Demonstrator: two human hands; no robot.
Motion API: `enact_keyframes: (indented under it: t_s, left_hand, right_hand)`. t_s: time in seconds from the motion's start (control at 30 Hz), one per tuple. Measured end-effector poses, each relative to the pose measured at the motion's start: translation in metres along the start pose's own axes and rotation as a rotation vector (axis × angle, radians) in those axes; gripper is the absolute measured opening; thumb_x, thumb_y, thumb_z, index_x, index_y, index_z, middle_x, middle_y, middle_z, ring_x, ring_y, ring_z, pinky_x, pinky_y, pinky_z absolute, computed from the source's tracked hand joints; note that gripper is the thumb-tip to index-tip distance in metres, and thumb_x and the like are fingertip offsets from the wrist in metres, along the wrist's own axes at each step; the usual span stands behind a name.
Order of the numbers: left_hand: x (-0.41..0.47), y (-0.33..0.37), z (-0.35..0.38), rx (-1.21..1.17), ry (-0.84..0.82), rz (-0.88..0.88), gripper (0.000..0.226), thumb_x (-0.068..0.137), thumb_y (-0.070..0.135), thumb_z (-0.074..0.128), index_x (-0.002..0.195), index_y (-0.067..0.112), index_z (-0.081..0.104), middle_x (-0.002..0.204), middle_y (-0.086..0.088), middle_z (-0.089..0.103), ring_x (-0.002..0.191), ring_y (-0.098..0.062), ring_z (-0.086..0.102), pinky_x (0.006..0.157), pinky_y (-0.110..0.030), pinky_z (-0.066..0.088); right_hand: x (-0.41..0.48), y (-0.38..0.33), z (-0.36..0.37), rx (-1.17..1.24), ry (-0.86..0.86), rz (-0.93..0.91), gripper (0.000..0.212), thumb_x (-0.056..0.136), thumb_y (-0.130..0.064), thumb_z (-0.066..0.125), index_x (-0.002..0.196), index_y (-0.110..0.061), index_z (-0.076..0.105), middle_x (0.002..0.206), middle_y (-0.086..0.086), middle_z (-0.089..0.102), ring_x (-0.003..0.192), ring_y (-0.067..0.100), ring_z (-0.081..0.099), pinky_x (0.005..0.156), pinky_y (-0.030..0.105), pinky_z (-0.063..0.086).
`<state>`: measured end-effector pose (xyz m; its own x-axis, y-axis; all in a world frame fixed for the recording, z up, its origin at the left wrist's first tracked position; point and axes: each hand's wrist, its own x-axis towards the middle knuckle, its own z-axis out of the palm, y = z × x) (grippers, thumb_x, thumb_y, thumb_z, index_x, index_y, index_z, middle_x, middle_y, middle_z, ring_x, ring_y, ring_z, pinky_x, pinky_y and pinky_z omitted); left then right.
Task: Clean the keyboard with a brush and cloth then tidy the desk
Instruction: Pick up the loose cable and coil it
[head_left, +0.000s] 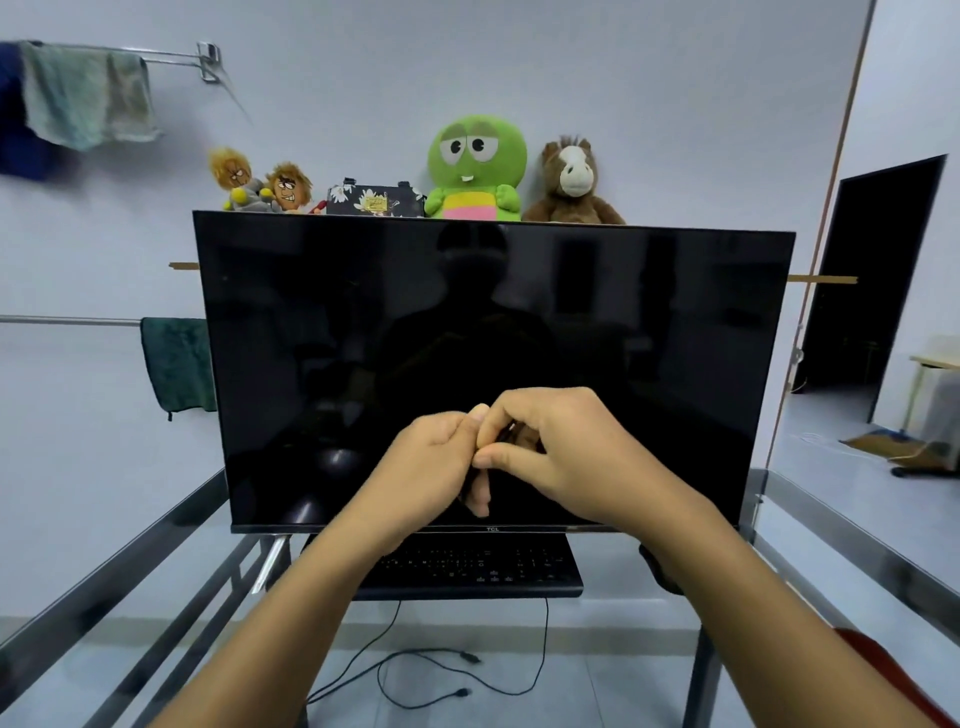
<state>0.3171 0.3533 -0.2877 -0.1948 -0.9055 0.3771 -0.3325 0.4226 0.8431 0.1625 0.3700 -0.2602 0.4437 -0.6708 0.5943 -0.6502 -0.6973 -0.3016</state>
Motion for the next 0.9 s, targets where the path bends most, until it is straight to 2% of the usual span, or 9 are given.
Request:
enact_keyframes:
  t_s: [0.07, 0.13, 0.23, 0.3, 0.43, 0.57, 0.67, 0.77, 0.9]
  left_hand:
    - [-0.003, 0.002, 0.0, -0.166, -0.175, -0.114, 0.049, 0.101, 0.038, 0.035, 0.073, 0.006, 0.058, 0.045, -0.005, 0.05, 0.044, -0.014, 0.05, 0.058, -0.02, 0.046]
    - [-0.004, 0.006, 0.0, -0.417, -0.289, -0.235, 0.05, 0.101, 0.04, 0.038, 0.064, 0.009, 0.053, 0.041, -0.001, 0.036, 0.037, -0.014, 0.038, 0.05, -0.028, 0.043]
    - [-0.004, 0.007, 0.001, -0.551, -0.355, -0.31, 0.054, 0.098, 0.045, 0.04, 0.057, 0.011, 0.049, 0.038, 0.003, 0.028, 0.031, -0.01, 0.029, 0.041, -0.025, 0.037]
    - [-0.004, 0.004, 0.001, -0.579, -0.36, -0.336, 0.054, 0.097, 0.046, 0.041, 0.059, 0.009, 0.052, 0.038, 0.004, 0.029, 0.031, -0.009, 0.029, 0.041, -0.024, 0.036]
    - [0.001, -0.005, 0.005, -0.572, -0.203, -0.275, 0.051, 0.095, 0.045, 0.048, 0.078, 0.001, 0.067, 0.047, 0.001, 0.037, 0.039, -0.011, 0.035, 0.046, -0.026, 0.042]
    - [0.0, -0.012, 0.013, -0.4, -0.08, -0.065, 0.04, 0.095, 0.039, 0.052, 0.079, 0.005, 0.066, 0.05, 0.002, 0.038, 0.043, -0.009, 0.036, 0.052, -0.027, 0.043]
    - [-0.001, -0.018, 0.016, -0.352, -0.114, 0.037, 0.032, 0.095, 0.031, 0.054, 0.089, 0.002, 0.063, 0.052, 0.004, 0.043, 0.046, -0.008, 0.039, 0.058, -0.03, 0.045]
    - [-0.001, -0.022, 0.017, -0.217, -0.083, 0.087, 0.027, 0.093, 0.032, 0.058, 0.089, 0.006, 0.063, 0.059, -0.001, 0.058, 0.049, -0.009, 0.045, 0.062, -0.033, 0.047]
    - [0.001, -0.027, 0.022, -0.111, 0.097, 0.077, 0.022, 0.085, 0.038, 0.067, 0.093, 0.021, 0.055, 0.08, -0.009, 0.071, 0.055, -0.008, 0.056, 0.058, -0.027, 0.046]
  right_hand:
    - [-0.002, 0.005, -0.003, 0.081, 0.013, 0.008, 0.007, 0.079, -0.028, 0.076, 0.079, -0.027, 0.069, 0.077, -0.01, 0.063, 0.068, 0.007, 0.056, 0.061, 0.013, 0.044]
    - [-0.003, 0.01, -0.002, 0.155, 0.03, 0.033, 0.009, 0.078, -0.03, 0.077, 0.078, -0.028, 0.068, 0.084, -0.005, 0.064, 0.074, 0.009, 0.058, 0.067, 0.018, 0.048]
    - [-0.002, 0.014, 0.0, 0.306, -0.033, 0.113, 0.008, 0.082, -0.028, 0.073, 0.082, -0.025, 0.065, 0.09, -0.001, 0.068, 0.084, 0.013, 0.066, 0.079, 0.03, 0.056]
    - [-0.004, 0.015, 0.001, 0.355, -0.052, 0.171, 0.008, 0.084, -0.027, 0.072, 0.083, -0.022, 0.065, 0.084, 0.003, 0.072, 0.077, 0.017, 0.069, 0.075, 0.03, 0.057]
    - [-0.007, 0.017, 0.008, 0.438, 0.079, 0.329, 0.014, 0.084, -0.026, 0.072, 0.083, -0.013, 0.067, 0.071, 0.008, 0.071, 0.06, 0.008, 0.065, 0.063, 0.024, 0.054]
    - [-0.008, 0.025, 0.018, 0.927, 0.107, 0.54, 0.017, 0.086, -0.018, 0.07, 0.092, -0.004, 0.064, 0.07, 0.007, 0.067, 0.056, 0.01, 0.061, 0.057, 0.023, 0.052]
    - [-0.009, 0.029, 0.022, 1.178, 0.111, 0.621, 0.014, 0.088, -0.018, 0.067, 0.091, -0.005, 0.063, 0.068, 0.005, 0.065, 0.052, 0.008, 0.057, 0.05, 0.019, 0.048]
    - [-0.01, 0.034, 0.028, 1.288, 0.089, 0.675, 0.013, 0.087, -0.021, 0.067, 0.084, -0.01, 0.061, 0.062, 0.002, 0.062, 0.051, 0.006, 0.057, 0.05, 0.018, 0.048]
    - [-0.011, 0.039, 0.033, 1.29, 0.058, 0.724, 0.014, 0.088, -0.02, 0.065, 0.081, -0.01, 0.059, 0.063, 0.005, 0.063, 0.051, 0.008, 0.061, 0.049, 0.018, 0.05]
